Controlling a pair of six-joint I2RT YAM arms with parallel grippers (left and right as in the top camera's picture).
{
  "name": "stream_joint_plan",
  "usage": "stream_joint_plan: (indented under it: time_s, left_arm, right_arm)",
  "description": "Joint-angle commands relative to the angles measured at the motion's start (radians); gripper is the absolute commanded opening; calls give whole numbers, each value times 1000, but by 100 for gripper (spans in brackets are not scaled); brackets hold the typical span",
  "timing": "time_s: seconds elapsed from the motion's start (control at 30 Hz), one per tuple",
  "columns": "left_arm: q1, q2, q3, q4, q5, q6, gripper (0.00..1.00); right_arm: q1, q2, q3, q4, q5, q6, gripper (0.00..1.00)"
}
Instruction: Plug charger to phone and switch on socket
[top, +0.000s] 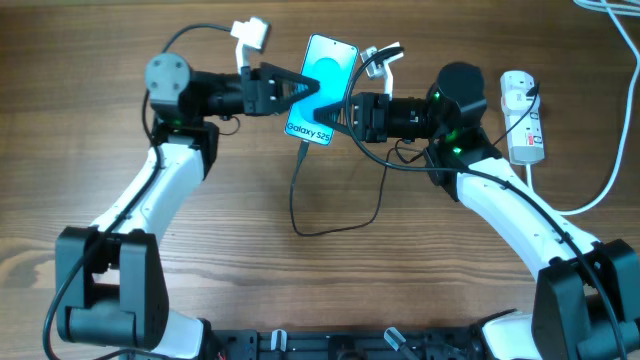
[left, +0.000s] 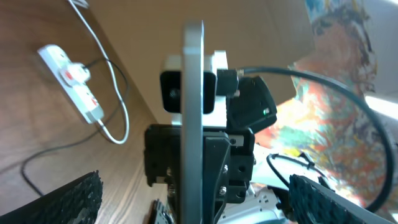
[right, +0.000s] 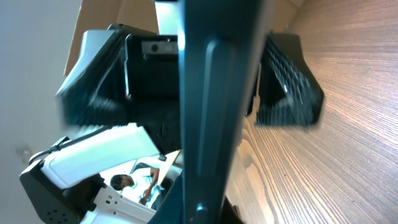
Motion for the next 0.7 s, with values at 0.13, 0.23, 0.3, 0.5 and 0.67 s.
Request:
stream_joint_plan:
  time_s: [0.13,0.23,0.3,0.5,0.67]
  left_arm:
    - [134,-21,3,3,12,6,100]
    - [189,-21,3,3,12,6,100]
    - [227,-21,3,3,12,6,100]
    - [278,-21,3,3,12,6,100]
    - [279,-21,3,3,12,6,100]
  right_arm:
    - [2,0,15,-145,13,-130,4]
    - [2,0,15,-284,69,-200,4]
    - [2,0,15,-368,102,-264,4]
    - [2,0,15,-497,191,-365,4]
    - [6,1,15,-590,311,-410,4]
